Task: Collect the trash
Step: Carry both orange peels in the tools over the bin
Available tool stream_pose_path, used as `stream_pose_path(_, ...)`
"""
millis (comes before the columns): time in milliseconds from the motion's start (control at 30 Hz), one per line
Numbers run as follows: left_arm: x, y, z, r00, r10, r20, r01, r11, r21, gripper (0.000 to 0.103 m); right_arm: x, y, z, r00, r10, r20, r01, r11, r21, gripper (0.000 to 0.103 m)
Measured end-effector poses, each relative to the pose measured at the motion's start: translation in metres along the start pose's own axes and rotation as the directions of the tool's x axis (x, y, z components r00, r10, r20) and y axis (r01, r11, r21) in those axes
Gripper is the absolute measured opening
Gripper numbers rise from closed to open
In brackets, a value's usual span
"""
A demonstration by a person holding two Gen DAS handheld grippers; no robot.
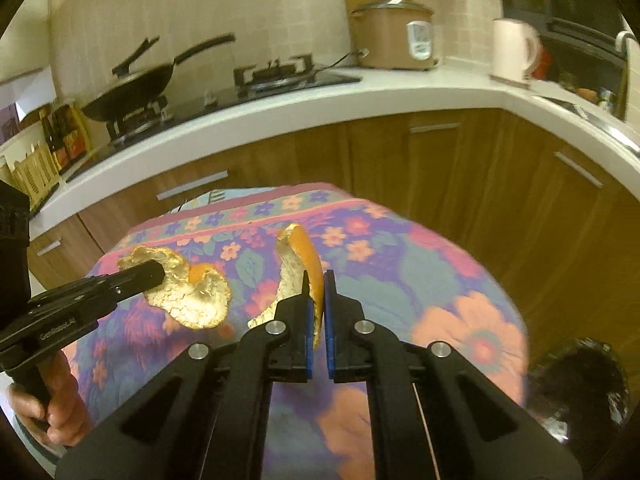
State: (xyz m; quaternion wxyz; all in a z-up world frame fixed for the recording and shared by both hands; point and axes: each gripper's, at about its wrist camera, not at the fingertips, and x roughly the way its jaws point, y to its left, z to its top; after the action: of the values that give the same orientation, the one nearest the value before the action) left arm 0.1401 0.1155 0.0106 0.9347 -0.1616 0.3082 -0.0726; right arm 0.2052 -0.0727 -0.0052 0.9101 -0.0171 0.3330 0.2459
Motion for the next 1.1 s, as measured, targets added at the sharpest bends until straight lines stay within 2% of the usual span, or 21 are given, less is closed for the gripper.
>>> stream_pose_path(200,-0.002,-0.064,-0.013,0.998,-0.063,-0.004,0.063,0.995,0.078,0.002,-0.063,-0.054,-0.027,0.997,-0.053,0.057,0.048,0.996,0.074,0.003)
stream_pose_path(500,0.027,-0.164,-0.045,0.983,-0.165,-0.078,0.177,0.968,0.178,0.002,-0.114,-0.14,-0.078,0.986,-0.157,0.06,0.142,0.969,0.202,0.003)
stream_pose_path(700,0.061,-0.22,-0.068,0.966,-0.203,-0.161,0.237,0.943,0.233,0.002,-0.127,-0.196,-0.115,0.963,-0.267,-0.023,0.262,0.919,0.296,0.003)
stream_pose_path(800,0.075,-0.241,-0.075,0.958,-0.211,-0.194,0.256,0.933,0.254,0.002,-0.125,-0.219,-0.13,0.933,-0.341,-0.118,0.361,0.873,0.329,0.003)
stream_pose_path(933,0.091,-0.263,-0.083,0.946,-0.221,-0.237,0.282,0.921,0.268,0.002,-0.119,-0.237,-0.144,0.914,-0.357,-0.191,0.403,0.845,0.352,0.003)
stream_pose_path(1100,0.105,-0.286,-0.087,0.939,-0.216,-0.269,0.296,0.905,0.306,0.002,-0.116,-0.254,-0.152,0.909,-0.343,-0.236,0.412,0.821,0.396,0.003)
